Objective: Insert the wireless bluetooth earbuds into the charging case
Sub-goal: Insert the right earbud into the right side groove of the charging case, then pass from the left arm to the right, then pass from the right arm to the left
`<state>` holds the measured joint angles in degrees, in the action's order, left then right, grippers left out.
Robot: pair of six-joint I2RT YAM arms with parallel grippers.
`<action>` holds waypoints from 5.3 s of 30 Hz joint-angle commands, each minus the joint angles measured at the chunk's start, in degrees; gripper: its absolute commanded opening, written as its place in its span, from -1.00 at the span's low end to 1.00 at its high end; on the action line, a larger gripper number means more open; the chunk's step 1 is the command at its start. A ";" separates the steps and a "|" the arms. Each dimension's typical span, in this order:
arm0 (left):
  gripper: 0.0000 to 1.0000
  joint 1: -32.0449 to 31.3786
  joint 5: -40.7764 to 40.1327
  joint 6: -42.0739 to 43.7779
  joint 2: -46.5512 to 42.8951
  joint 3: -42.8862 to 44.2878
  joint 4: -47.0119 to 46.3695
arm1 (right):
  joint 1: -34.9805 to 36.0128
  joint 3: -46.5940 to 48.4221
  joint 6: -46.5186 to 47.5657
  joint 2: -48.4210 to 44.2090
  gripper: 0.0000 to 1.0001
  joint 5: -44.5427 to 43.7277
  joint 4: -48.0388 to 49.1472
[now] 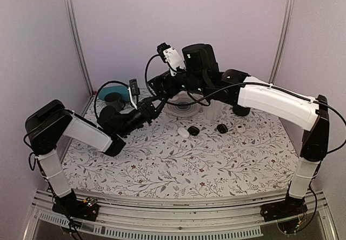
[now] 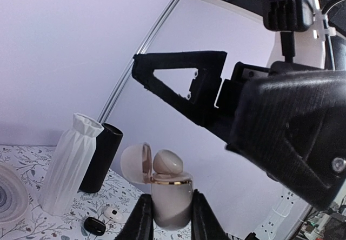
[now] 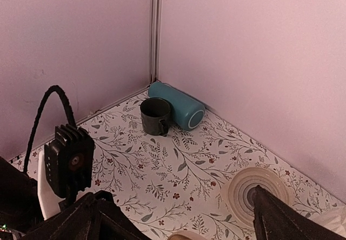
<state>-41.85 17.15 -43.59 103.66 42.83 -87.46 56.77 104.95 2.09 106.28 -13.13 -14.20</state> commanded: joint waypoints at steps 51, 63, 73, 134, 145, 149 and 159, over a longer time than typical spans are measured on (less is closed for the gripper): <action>-1.00 1.45 8.48 -3.07 -5.26 4.67 -16.92 | -15.72 -36.13 -30.71 -14.17 0.03 55.94 44.54; -1.00 0.68 8.43 -3.60 -4.02 5.94 -16.87 | -15.52 -33.42 -32.74 -12.07 -0.17 57.16 48.74; -1.00 0.37 8.68 -3.73 -3.76 6.20 -16.86 | -15.35 -32.44 -32.24 -11.64 -0.25 57.59 48.41; 0.31 6.68 28.40 16.36 -20.56 3.30 29.02 | -15.11 -32.64 -26.20 -13.33 -0.91 58.07 43.12; 0.24 7.74 26.39 19.91 -22.13 5.53 38.29 | -15.11 -33.41 -25.55 -13.67 -0.91 58.47 43.12; 0.14 7.68 28.76 18.28 -20.55 7.90 38.09 | -15.11 -33.32 -25.55 -13.25 -0.91 58.71 43.15; -0.03 6.60 30.57 17.76 -18.54 10.80 37.54 | -15.02 -33.20 -25.38 -13.20 -0.91 59.25 43.11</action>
<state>-34.87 46.13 -25.71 84.38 51.94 -50.11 41.58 71.70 -24.10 94.54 45.41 28.32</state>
